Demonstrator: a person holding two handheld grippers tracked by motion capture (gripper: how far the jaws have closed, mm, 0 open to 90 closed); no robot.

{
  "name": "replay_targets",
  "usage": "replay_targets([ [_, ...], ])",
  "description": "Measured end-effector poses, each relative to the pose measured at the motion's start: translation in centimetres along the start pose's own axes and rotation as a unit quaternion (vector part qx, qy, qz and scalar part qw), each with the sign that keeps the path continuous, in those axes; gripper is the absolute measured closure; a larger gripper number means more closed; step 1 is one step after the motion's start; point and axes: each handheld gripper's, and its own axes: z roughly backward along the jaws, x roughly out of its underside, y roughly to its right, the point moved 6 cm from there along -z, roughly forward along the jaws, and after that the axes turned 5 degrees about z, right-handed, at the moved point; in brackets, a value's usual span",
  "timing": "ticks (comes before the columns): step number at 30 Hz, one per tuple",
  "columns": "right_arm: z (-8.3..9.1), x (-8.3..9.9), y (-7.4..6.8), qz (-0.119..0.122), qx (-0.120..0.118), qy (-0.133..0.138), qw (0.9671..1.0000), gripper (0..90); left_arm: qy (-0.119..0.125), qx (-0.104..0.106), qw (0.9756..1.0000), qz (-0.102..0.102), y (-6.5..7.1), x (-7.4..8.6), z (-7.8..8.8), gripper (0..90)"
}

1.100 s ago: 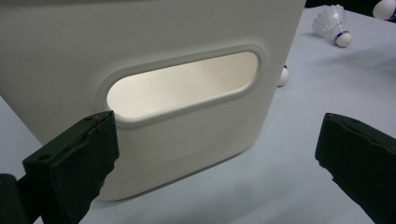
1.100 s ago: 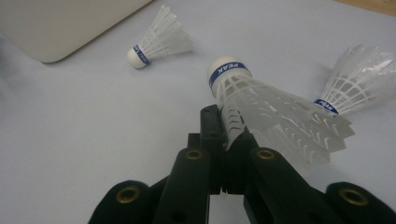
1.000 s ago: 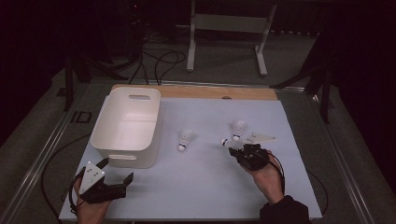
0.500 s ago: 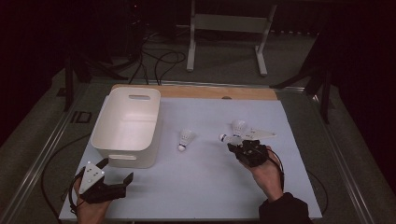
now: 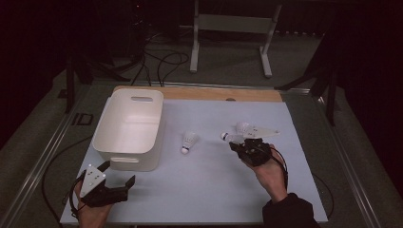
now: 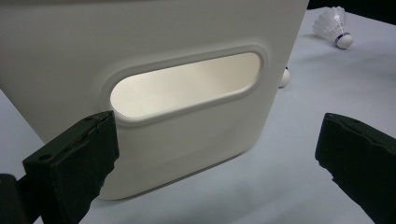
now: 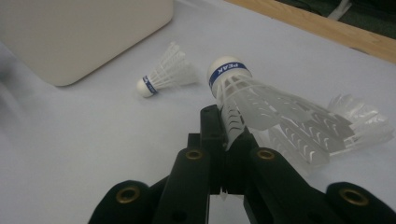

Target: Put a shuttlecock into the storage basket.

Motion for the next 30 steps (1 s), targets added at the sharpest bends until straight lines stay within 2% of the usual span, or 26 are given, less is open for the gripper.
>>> replay_targets([
  [30, -0.1, -2.7, 0.2, 0.004, -0.010, 0.013, 0.9999, 89.7, 0.003, -0.002, 1.0000, 0.003, -0.1, 0.0, 0.0, 0.0],
])
